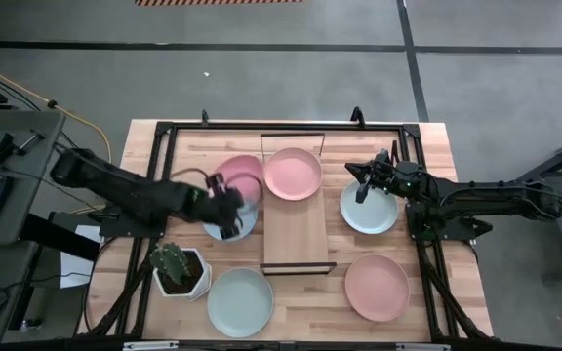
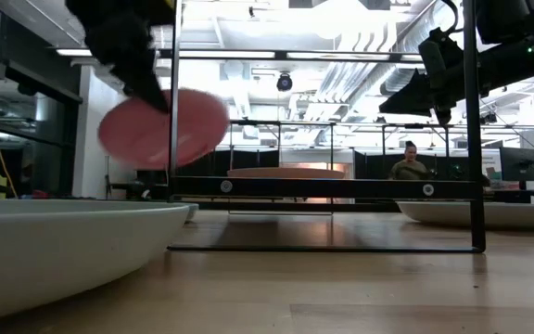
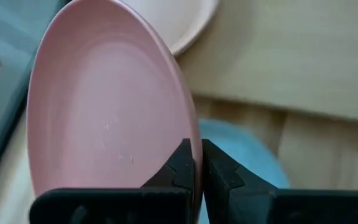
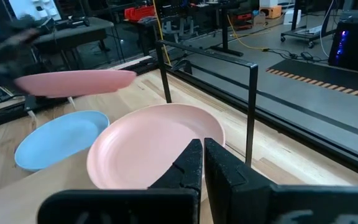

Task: Place and stack plates onto a shelf
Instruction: Stack the pink plate on top of the light pink plate on the shelf

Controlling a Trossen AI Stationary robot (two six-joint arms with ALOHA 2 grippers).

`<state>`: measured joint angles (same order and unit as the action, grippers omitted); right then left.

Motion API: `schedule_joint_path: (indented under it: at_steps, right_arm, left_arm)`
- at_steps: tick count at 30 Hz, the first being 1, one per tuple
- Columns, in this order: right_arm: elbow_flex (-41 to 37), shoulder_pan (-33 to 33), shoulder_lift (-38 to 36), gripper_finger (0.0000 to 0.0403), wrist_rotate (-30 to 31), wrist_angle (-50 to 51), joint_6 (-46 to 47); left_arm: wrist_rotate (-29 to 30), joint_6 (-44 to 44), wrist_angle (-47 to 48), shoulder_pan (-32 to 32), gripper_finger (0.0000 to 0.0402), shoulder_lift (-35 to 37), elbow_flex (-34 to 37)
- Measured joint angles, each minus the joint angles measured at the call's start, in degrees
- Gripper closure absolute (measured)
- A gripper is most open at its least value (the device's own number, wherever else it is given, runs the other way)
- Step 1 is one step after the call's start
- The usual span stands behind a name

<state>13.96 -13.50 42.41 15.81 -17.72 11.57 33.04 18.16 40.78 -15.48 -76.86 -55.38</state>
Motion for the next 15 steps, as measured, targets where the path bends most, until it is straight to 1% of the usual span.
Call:
schedule_joint_path:
  at_steps: [3, 6, 9, 11, 13, 15]
  right_arm:
    - [0.0, 0.0, 0.0, 0.0403, 0.0, 0.0, 0.0]
    - [0.0, 0.0, 0.0, 0.0403, 0.0, -0.1, 0.0]
    - [0.0, 0.0, 0.0, 0.0403, -0.1, -0.1, 0.0]
    - [0.0, 0.0, 0.0, 0.0403, -0.1, -0.1, 0.0]
    - [0.0, 0.0, 0.0, 0.0403, -0.2, 0.0, 0.0]
    - [0.0, 0.0, 0.0, 0.0403, -0.3, 0.6, 0.0]
  left_arm:
    - [3.1, -5.7, -0.1, -3.1, 0.0400, -5.8, -5.9]
    - [3.2, -15.5, -0.2, -3.3, 0.0400, -12.4, -12.4]
    - [3.5, -25.8, -0.3, -1.6, 0.0401, -18.4, -18.3]
    - [3.6, -31.8, -0.2, 0.3, 0.0401, -21.4, -21.1]
    - [3.6, -35.8, -0.5, 2.5, 0.0401, -23.7, -22.9]
    - [3.4, -37.5, -0.9, 4.8, 0.0401, -25.1, -23.7]
